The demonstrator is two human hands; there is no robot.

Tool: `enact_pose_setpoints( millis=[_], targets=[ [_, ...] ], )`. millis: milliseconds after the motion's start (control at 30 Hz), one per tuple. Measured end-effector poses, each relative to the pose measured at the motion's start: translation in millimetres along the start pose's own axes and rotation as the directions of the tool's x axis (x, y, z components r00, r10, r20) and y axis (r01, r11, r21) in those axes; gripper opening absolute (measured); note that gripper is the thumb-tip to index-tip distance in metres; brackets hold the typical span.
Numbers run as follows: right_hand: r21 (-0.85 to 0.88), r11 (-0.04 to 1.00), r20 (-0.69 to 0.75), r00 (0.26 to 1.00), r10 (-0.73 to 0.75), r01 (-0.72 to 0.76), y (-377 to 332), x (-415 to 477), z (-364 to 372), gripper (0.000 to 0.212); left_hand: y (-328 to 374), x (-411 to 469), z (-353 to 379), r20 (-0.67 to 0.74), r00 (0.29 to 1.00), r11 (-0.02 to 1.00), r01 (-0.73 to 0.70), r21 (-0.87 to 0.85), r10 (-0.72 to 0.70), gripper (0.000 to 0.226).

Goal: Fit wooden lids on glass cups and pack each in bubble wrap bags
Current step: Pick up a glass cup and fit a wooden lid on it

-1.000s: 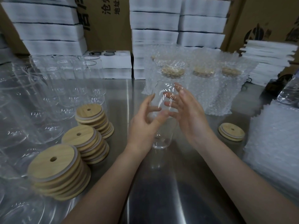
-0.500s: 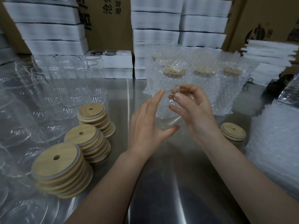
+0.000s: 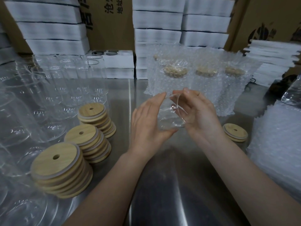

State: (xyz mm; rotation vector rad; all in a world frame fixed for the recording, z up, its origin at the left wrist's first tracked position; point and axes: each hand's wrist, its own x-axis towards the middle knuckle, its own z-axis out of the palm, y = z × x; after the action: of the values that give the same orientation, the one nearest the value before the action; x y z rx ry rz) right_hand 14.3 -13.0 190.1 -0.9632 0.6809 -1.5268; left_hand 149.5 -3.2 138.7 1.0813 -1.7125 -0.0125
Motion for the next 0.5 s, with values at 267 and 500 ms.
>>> enact_pose_setpoints(
  millis=[267, 500],
  targets=[
    [0.219, 0.967, 0.191, 0.977, 0.090, -0.132, -3, 4, 1, 0.025, -4, 0, -1, -0.045, 0.993, 0.985, 0.099, -0.138, -0.106, 0.095],
    [0.138, 0.989, 0.380, 0.925, 0.000, -0.057, -14, -3, 6, 0.039, 1, 2, -6, -0.069, 0.977, 0.947, 0.179, -0.266, -0.204, 0.097]
  ],
)
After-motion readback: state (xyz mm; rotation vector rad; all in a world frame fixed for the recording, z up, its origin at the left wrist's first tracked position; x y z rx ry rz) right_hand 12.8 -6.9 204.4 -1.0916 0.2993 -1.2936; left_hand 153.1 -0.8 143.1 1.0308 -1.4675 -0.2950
